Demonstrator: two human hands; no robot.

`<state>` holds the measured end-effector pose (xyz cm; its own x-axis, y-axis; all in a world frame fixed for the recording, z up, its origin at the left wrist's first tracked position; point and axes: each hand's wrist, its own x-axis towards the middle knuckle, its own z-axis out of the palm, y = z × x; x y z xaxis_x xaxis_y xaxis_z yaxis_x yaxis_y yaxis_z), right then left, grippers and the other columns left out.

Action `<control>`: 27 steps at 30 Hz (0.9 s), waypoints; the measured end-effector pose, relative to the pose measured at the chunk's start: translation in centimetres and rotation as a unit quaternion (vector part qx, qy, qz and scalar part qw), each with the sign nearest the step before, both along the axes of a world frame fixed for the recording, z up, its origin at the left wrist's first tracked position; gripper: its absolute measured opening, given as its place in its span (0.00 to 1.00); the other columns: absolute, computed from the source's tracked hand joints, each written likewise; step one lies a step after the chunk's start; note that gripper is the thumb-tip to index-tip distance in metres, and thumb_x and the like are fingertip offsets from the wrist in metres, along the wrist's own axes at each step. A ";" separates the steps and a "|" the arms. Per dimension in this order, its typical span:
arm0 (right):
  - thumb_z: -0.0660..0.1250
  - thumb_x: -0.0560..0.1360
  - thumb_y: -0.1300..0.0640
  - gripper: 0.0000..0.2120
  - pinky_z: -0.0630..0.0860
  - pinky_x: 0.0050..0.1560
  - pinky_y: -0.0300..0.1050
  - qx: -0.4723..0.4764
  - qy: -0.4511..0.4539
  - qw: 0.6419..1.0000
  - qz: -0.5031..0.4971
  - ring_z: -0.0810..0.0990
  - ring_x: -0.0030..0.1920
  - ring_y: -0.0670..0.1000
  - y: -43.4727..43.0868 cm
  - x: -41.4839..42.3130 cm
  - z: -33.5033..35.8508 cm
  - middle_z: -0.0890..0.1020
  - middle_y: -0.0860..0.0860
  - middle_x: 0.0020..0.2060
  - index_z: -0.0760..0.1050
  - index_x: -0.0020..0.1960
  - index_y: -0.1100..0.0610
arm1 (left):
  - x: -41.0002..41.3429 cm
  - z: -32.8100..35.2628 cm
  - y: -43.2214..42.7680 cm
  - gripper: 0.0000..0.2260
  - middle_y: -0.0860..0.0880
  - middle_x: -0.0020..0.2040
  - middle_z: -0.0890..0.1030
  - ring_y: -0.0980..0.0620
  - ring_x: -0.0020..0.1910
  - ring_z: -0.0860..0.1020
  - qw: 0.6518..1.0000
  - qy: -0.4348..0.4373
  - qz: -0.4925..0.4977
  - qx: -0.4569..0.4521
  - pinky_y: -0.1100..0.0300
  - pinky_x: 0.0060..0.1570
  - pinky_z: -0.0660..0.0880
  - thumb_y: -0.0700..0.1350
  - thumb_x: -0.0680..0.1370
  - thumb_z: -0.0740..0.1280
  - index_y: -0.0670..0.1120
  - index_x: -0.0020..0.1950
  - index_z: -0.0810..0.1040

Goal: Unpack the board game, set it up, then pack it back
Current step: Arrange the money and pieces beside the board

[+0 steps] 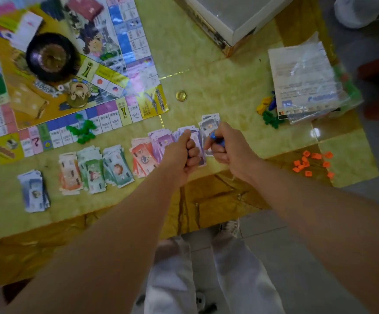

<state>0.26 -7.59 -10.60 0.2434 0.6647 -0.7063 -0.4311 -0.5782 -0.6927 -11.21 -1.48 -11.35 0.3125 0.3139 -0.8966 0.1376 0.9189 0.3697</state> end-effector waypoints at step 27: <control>0.57 0.79 0.61 0.12 0.63 0.24 0.37 -0.113 -0.057 0.981 0.145 0.68 0.26 0.49 25.3 -17.3 2.3 0.72 0.53 0.30 0.74 0.38 0.60 | -18.9 2.2 22.2 0.15 0.48 0.31 0.75 0.54 0.22 0.66 0.993 0.030 0.074 0.091 0.63 0.21 0.59 0.47 0.83 0.57 0.45 0.37 0.69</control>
<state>-17.06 17.70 -8.29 0.1543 0.5471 -0.8227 -0.1528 -0.8095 -0.5670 -30.06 20.67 -9.13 0.1995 0.5105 -0.8364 0.0327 0.8496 0.5263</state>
